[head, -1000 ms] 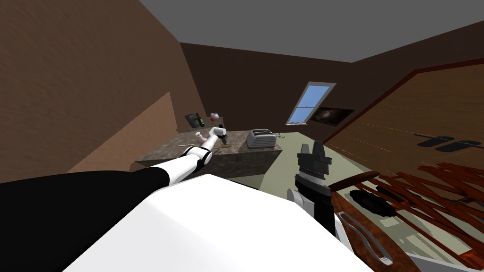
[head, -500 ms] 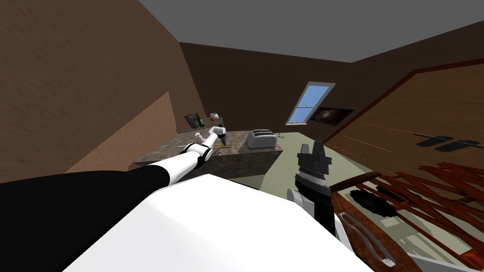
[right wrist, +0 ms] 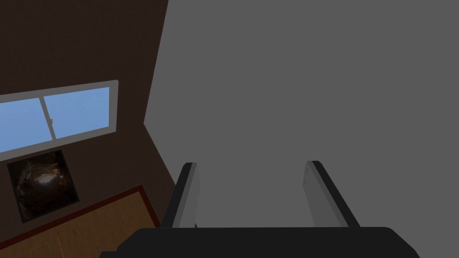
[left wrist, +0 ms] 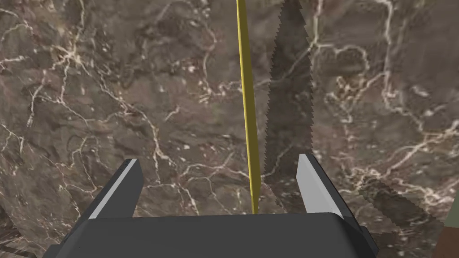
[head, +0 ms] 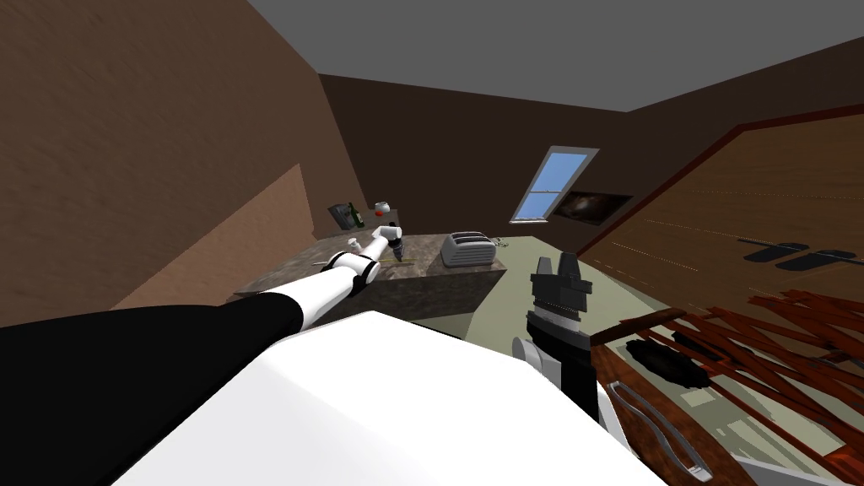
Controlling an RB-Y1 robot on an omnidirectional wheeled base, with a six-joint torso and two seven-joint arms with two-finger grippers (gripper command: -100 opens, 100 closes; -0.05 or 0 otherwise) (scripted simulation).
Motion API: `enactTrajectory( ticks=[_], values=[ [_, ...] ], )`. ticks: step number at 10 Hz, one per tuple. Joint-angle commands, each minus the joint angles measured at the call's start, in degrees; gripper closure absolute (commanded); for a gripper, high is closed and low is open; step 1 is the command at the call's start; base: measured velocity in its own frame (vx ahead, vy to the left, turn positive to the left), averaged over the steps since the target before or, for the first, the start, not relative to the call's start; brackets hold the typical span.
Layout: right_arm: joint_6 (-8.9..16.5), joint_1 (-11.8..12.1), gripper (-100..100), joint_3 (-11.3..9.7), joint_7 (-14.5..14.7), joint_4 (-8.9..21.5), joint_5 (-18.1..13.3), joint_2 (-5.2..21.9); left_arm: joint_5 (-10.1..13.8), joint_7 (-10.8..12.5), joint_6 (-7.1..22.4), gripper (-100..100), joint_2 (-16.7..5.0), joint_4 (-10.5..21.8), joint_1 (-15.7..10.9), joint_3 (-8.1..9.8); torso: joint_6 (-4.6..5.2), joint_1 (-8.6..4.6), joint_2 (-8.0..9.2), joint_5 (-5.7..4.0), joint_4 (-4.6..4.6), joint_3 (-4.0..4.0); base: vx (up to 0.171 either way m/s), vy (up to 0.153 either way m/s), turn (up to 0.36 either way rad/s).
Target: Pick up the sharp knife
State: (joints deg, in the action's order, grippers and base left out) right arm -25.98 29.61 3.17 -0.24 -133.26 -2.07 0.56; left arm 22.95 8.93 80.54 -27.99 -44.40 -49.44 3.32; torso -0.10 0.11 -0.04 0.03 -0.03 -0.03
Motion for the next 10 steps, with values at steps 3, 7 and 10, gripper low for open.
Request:
enactTrajectory(
  ticks=[3, 7, 10],
  values=[
    [0.0, 0.0, 0, 0.0, 0.0, 0.0, 0.0, 0.0, 1.6, -0.5, 1.3, -100, -0.7, 5.7, -2.5, -0.08, 0.00, -0.02, 0.00, -0.01, 0.00, 0.00, 0.019, 0.021, -0.005],
    [0.0, 0.0, 0, 0.0, 0.0, 0.0, 0.0, 0.0, 3.5, -1.0, 2.9, -100, -1.6, 12.6, -5.3, -0.16, 0.00, 0.02, -0.01, 0.00, 0.00, 0.00, 0.018, 0.025, -0.007],
    [0.0, 0.0, 0, 0.0, 0.0, 0.0, 0.0, 0.0, 4.8, -1.3, 3.9, -100, -2.3, 16.9, -7.2, -0.24, 0.00, 0.01, -0.01, 0.00, 0.00, -0.01, 0.018, 0.025, -0.004]
  ],
)
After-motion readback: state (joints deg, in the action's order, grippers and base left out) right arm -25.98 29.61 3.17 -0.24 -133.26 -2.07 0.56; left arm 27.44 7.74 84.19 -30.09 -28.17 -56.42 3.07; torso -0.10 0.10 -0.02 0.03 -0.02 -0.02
